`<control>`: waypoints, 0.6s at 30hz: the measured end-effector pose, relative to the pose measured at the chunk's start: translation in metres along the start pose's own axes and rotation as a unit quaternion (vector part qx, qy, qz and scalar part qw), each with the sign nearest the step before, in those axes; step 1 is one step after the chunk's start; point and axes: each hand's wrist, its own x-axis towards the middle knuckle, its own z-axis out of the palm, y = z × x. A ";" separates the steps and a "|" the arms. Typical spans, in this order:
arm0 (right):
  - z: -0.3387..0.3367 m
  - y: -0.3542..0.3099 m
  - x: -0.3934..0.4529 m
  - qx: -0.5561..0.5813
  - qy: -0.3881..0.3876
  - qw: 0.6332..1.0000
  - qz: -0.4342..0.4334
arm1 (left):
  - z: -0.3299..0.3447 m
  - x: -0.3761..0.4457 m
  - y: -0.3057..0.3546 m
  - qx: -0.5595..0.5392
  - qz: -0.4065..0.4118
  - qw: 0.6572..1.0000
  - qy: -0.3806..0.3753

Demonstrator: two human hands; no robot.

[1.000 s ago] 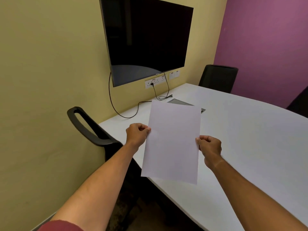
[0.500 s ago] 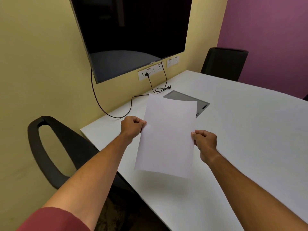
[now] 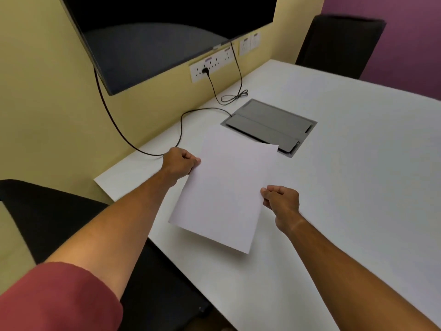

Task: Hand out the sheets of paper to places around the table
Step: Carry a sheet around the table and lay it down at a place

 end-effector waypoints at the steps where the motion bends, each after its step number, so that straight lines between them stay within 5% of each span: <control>1: 0.009 0.005 0.004 -0.001 -0.002 1.000 0.011 | 0.000 0.012 -0.006 0.010 -0.003 1.000 -0.002; 18: 0.105 0.101 0.057 0.004 0.008 0.986 0.166 | 0.027 0.136 -0.117 0.098 -0.054 0.993 -0.038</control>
